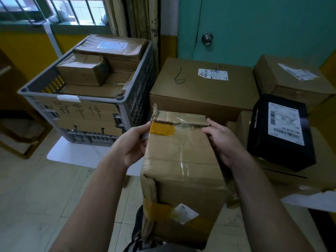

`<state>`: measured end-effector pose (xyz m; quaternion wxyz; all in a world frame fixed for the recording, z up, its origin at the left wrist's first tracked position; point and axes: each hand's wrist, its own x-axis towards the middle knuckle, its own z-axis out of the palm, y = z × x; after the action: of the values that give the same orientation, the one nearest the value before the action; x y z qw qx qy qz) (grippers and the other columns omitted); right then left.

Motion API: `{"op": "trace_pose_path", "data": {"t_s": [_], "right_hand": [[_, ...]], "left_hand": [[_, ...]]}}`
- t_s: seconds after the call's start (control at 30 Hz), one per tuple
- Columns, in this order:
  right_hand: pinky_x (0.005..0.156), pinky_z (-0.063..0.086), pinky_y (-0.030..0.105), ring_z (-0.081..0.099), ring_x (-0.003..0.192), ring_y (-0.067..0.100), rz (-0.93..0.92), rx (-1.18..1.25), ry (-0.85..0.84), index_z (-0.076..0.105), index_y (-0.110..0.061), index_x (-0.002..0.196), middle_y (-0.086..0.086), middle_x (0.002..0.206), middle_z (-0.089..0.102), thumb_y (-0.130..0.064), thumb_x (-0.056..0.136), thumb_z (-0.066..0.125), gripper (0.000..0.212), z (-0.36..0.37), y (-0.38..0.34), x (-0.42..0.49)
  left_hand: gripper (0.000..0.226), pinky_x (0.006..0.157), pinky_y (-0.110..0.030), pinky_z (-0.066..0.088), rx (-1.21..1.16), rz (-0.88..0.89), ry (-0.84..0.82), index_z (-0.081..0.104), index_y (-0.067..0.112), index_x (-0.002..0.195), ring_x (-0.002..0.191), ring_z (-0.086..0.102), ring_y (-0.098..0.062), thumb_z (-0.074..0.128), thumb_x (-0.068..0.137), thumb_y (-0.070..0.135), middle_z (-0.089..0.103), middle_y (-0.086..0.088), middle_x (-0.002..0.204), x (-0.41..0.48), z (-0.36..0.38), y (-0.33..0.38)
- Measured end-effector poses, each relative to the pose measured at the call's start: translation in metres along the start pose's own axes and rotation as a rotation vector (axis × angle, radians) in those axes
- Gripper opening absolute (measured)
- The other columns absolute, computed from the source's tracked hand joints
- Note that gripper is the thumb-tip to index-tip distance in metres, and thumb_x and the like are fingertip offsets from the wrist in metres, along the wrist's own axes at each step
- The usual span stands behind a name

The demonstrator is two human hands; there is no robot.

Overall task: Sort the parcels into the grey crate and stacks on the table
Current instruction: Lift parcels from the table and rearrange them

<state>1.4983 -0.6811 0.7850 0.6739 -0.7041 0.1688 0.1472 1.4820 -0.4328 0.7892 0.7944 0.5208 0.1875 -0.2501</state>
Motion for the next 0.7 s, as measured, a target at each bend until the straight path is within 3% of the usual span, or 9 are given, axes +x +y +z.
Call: {"op": "trace_pose_path", "data": {"t_s": [0.13,0.23,0.3,0.33,0.4,0.47,0.57,0.7], "right_hand": [[0.067,0.052,0.032,0.066,0.094,0.024,0.034,0.005,-0.008,0.038,-0.021,0.151,0.015,0.118,0.066,-0.018,0.096,0.059,0.059,0.001,-0.003,-0.001],[0.062,0.049,0.031,0.065,0.089,0.022,0.017,0.001,-0.003,0.035,-0.022,0.153,0.014,0.119,0.066,-0.019,0.097,0.058,0.060,0.001,-0.006,-0.006],[0.059,0.046,0.029,0.062,0.090,0.020,-0.001,-0.019,0.008,0.031,-0.024,0.154,0.013,0.124,0.064,-0.026,0.098,0.057,0.062,0.001,-0.008,-0.011],[0.056,0.044,0.028,0.060,0.090,0.019,-0.013,-0.026,0.016,0.032,-0.024,0.153,0.013,0.127,0.063,-0.032,0.097,0.057,0.062,0.001,-0.008,-0.013],[0.050,0.044,0.023,0.062,0.083,0.016,-0.078,-0.032,0.023,0.050,-0.023,0.142,0.008,0.115,0.070,-0.043,0.097,0.056,0.050,0.001,-0.009,-0.019],[0.054,0.049,0.023,0.068,0.075,0.014,-0.174,-0.095,0.050,0.069,-0.020,0.114,-0.003,0.089,0.075,-0.046,0.097,0.056,0.033,0.001,-0.010,-0.024],[0.066,0.058,0.029,0.073,0.079,0.012,-0.234,-0.137,0.084,0.072,-0.018,0.101,-0.004,0.086,0.076,-0.042,0.097,0.059,0.028,0.002,-0.011,-0.026],[0.055,0.052,0.023,0.073,0.074,0.012,-0.253,-0.124,0.072,0.073,-0.016,0.100,-0.004,0.082,0.076,-0.040,0.096,0.061,0.026,0.002,-0.014,-0.029]], "left_hand": [[0.032,0.072,-0.027,0.050,-0.012,-0.047,0.031,0.069,0.014,0.108,0.078,0.055,-0.016,0.068,0.083,0.035,0.064,-0.002,0.086,0.002,-0.001,0.007],[0.025,0.064,-0.025,0.053,-0.017,-0.054,0.032,0.073,0.016,0.091,0.071,0.058,-0.013,0.058,0.094,0.036,0.066,0.001,0.074,0.004,0.002,0.005],[0.043,0.058,-0.020,0.049,0.001,-0.039,-0.008,0.074,0.020,0.072,0.062,0.053,-0.009,0.051,0.099,0.045,0.060,0.005,0.065,0.001,0.007,0.003],[0.046,0.063,-0.022,0.046,0.028,-0.014,-0.025,0.075,0.020,0.072,0.064,0.052,-0.010,0.052,0.097,0.052,0.059,0.005,0.067,0.001,0.008,0.003],[0.044,0.075,-0.032,0.052,0.140,0.045,0.003,0.076,0.022,0.093,0.078,0.065,-0.020,0.055,0.093,0.060,0.069,-0.002,0.084,-0.005,0.016,0.003],[0.046,0.082,-0.044,0.059,0.262,0.095,0.089,0.067,0.020,0.113,0.095,0.072,-0.027,0.057,0.092,0.060,0.073,-0.011,0.107,-0.009,0.023,0.003],[0.050,0.081,-0.043,0.060,0.315,0.134,0.158,0.054,0.018,0.122,0.097,0.069,-0.027,0.064,0.089,0.054,0.066,-0.015,0.117,-0.014,0.029,0.005],[0.047,0.083,-0.044,0.060,0.337,0.144,0.145,0.054,0.021,0.127,0.101,0.070,-0.029,0.065,0.091,0.050,0.068,-0.013,0.115,-0.014,0.030,0.004]]}}
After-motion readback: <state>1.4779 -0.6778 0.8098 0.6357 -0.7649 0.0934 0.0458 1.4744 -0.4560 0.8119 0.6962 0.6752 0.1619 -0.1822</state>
